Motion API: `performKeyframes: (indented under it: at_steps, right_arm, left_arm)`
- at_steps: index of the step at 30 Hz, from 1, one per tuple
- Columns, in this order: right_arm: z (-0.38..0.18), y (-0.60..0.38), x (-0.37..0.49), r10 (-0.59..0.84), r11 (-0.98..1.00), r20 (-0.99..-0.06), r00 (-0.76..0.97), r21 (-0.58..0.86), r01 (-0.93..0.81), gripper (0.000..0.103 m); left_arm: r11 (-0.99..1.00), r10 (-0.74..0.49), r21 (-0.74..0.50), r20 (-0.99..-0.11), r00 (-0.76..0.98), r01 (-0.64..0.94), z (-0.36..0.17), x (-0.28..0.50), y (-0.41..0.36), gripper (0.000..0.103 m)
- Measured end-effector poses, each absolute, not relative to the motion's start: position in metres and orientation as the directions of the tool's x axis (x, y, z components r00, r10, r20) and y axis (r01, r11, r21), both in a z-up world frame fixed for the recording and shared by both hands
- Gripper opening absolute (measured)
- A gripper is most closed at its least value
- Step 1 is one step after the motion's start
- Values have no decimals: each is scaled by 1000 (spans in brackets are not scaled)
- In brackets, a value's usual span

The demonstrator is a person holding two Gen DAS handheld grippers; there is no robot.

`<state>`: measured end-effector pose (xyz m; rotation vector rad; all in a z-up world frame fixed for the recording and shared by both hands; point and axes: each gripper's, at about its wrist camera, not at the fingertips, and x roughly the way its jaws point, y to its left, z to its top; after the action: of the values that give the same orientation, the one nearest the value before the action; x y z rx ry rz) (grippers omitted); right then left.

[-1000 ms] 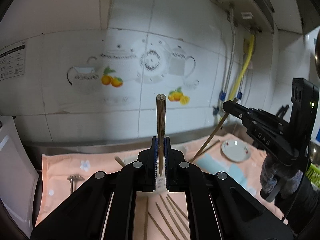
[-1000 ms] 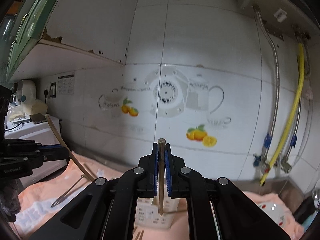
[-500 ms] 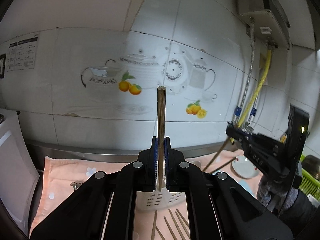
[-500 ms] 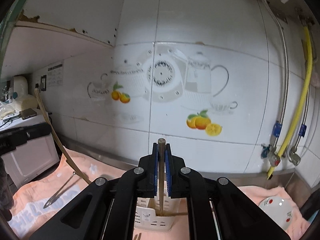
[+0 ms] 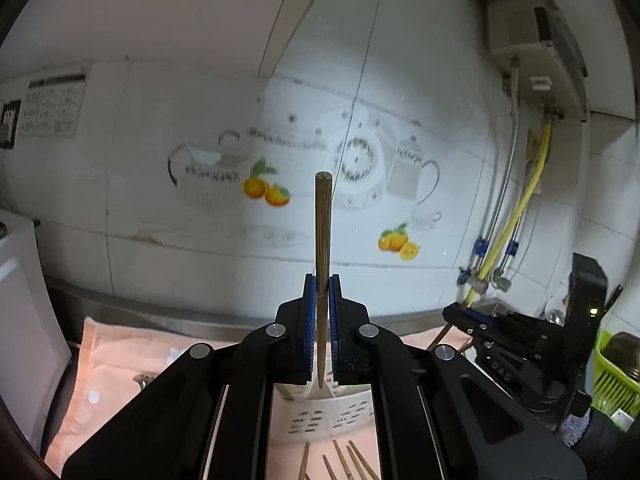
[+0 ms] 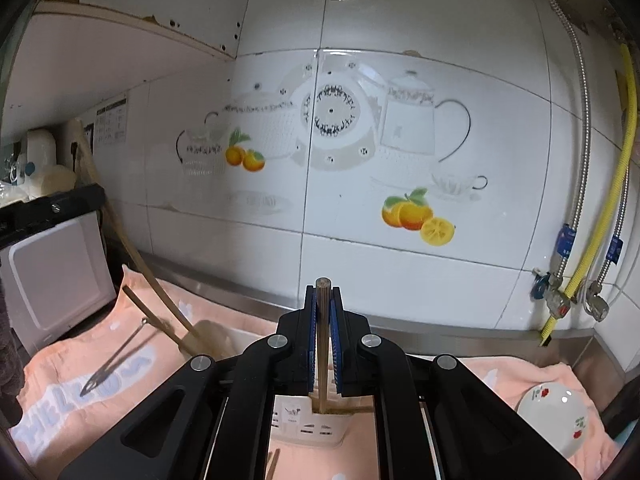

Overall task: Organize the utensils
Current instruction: 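Drop chopsticks into the holder, opening the right tool while the left tool opens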

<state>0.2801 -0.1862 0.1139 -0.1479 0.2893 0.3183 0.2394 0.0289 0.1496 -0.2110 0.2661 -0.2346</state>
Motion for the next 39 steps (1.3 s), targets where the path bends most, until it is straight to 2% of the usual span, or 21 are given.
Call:
performKeyframes:
  at_steps: [5, 10, 12, 24, 29, 39]
  right_arm:
    - [110, -190, 279, 279, 943, -312, 908, -90, -321, 7]
    - [113, -195, 270, 278, 946, -300, 913, -82, -315, 13]
    - [114, -198, 266, 278, 947, -294, 914, -79, -313, 22]
    - [106, -220, 219, 301, 946, -289, 909, -29, -323, 26]
    - [90, -222, 191, 319, 941, -312, 895, -11, -339, 29]
    - [47, -225, 151, 348, 933, -387, 854, 54, -356, 30]
  left_arm:
    - [955, -263, -218, -307, 915, 201, 130, 255, 22, 5]
    - [954, -271, -225, -364, 891, 198, 115, 265, 20, 6]
    - [954, -273, -222, -371, 887, 201, 113, 264, 20, 7]
    - [969, -244, -149, -405, 881, 199, 107, 228, 19, 9]
    - [970, -243, -123, -440, 865, 210, 90, 204, 17, 24]
    - [969, -243, -105, -552, 798, 223, 37, 171, 14, 26]
